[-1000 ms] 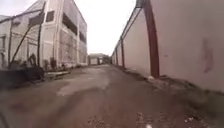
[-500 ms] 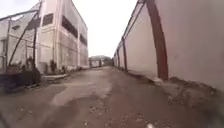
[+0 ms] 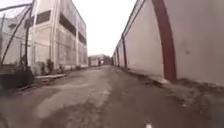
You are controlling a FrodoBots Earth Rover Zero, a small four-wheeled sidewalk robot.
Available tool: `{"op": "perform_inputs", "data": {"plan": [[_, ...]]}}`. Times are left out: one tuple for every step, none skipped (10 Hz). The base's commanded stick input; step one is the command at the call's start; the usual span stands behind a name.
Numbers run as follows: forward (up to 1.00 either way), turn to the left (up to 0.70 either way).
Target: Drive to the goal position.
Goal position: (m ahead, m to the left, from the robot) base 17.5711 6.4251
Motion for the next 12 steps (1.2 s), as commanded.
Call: {"op": "perform_inputs", "data": {"plan": [[0.85, -0.02], [0.85, 0.00], [0.85, 0.00], [0.85, 0.00], [0.85, 0.00], [0.85, 0.00], [0.85, 0.00], [0.85, 0.00], [0.85, -0.12], [0.85, -0.31], [0.85, -0.07], [0.85, 0.00]]}}
